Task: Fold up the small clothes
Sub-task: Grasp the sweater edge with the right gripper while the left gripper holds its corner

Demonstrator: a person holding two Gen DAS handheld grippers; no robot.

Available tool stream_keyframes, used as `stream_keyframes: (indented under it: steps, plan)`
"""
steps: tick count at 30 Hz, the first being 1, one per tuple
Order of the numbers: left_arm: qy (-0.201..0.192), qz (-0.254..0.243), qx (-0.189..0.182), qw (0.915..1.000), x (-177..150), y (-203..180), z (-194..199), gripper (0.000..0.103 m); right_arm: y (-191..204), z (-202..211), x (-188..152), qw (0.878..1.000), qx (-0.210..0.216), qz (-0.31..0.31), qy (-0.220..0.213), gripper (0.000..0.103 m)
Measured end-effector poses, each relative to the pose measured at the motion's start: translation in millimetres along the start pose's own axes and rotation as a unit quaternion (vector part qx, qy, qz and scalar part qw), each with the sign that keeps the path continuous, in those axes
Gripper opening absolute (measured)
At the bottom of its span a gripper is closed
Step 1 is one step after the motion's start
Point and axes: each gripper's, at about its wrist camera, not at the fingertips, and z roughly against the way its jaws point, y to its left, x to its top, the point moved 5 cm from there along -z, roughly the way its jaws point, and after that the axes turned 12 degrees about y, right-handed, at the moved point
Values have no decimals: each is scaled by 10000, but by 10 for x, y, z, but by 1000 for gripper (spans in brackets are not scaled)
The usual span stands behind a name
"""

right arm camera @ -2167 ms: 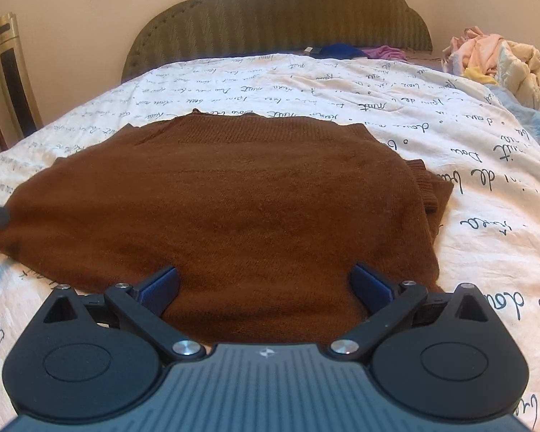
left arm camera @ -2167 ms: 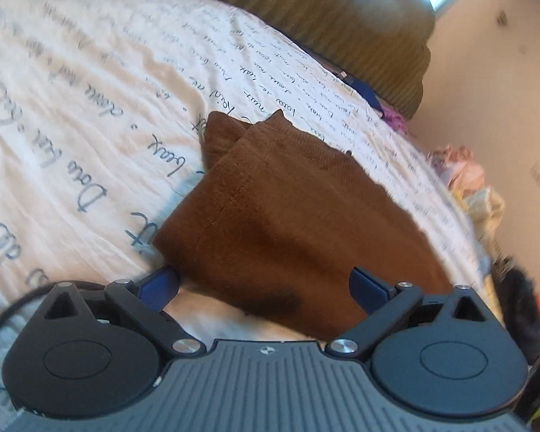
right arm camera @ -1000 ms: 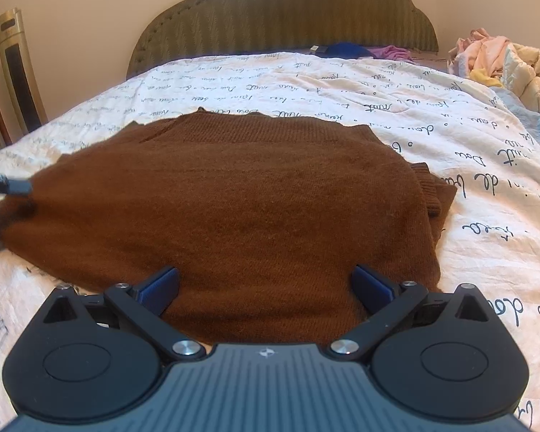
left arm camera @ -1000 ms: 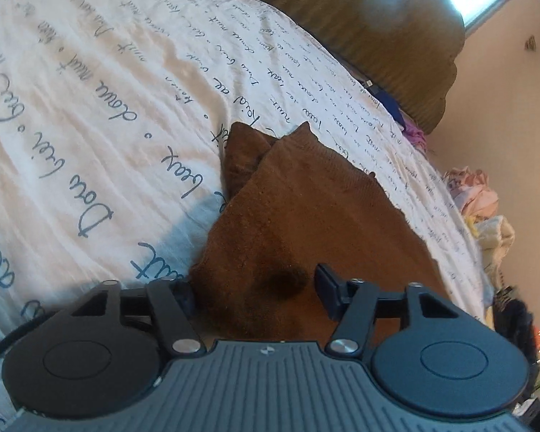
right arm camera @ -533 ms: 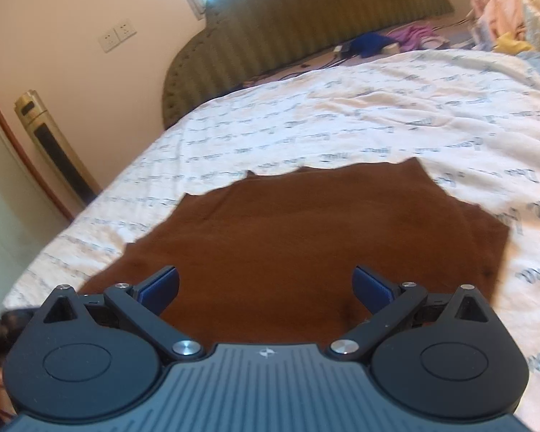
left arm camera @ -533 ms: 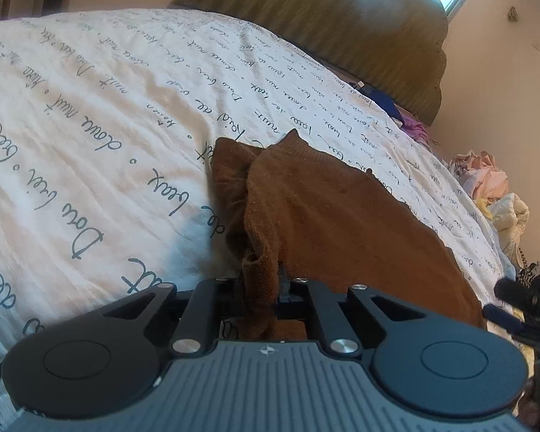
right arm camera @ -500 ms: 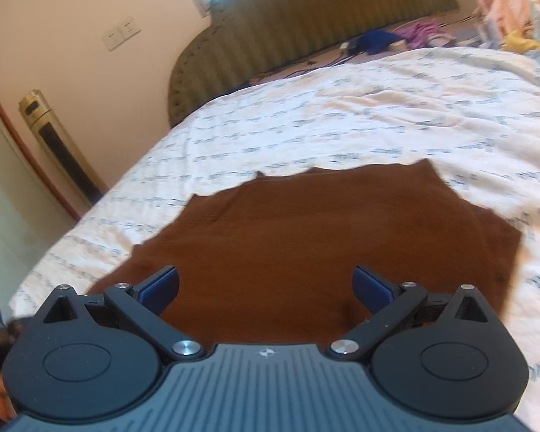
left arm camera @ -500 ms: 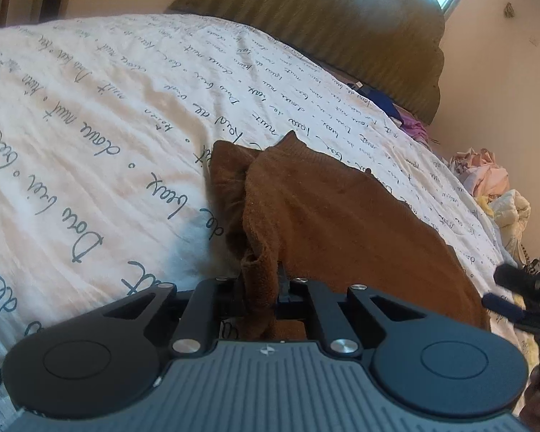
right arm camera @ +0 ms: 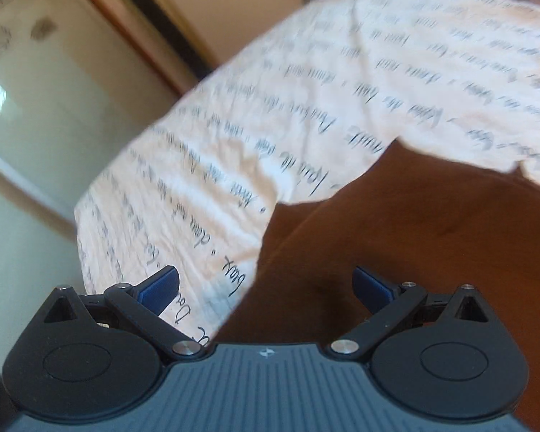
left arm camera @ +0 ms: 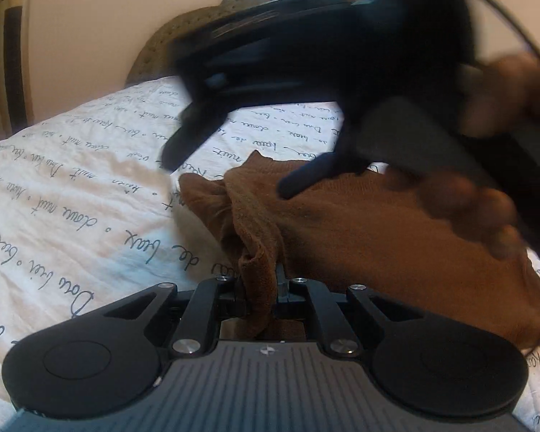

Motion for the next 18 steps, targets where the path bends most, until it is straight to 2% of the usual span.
stream_keyframes:
  steps: [2, 6, 8, 10, 11, 13, 15, 18]
  plan:
    - [-46, -114, 16, 9999, -4, -45, -2, 8, 20, -202, 96, 9992, -174, 67, 362, 103]
    - [-100, -300, 41, 9995, 4, -80, -11, 8, 27, -571, 184, 9918, -789, 397, 926, 102]
    - [-95, -312, 39, 9995, 16, -66, -25, 8, 62, -651, 171, 9865, -1071, 783, 960, 91]
    - [-78, -293, 23, 9995, 42, -54, -39, 9, 28, -630, 167, 9836, -1250, 953, 885, 63]
    - [-82, -301, 9, 9995, 55, -65, -36, 9, -22, -591, 157, 9841, -1258, 935, 842, 54]
    - [-108, -347, -63, 9993, 95, -136, -18, 8, -223, -421, 147, 9894, -1020, 679, 774, 23]
    - [-206, -456, -200, 9985, 155, -283, 31, 8, -444, -227, 97, 9952, -690, 305, 622, 13]
    - [-380, -734, -462, 9955, 252, -597, 118, 7, -693, 159, -80, 9993, -300, 63, 225, 12]
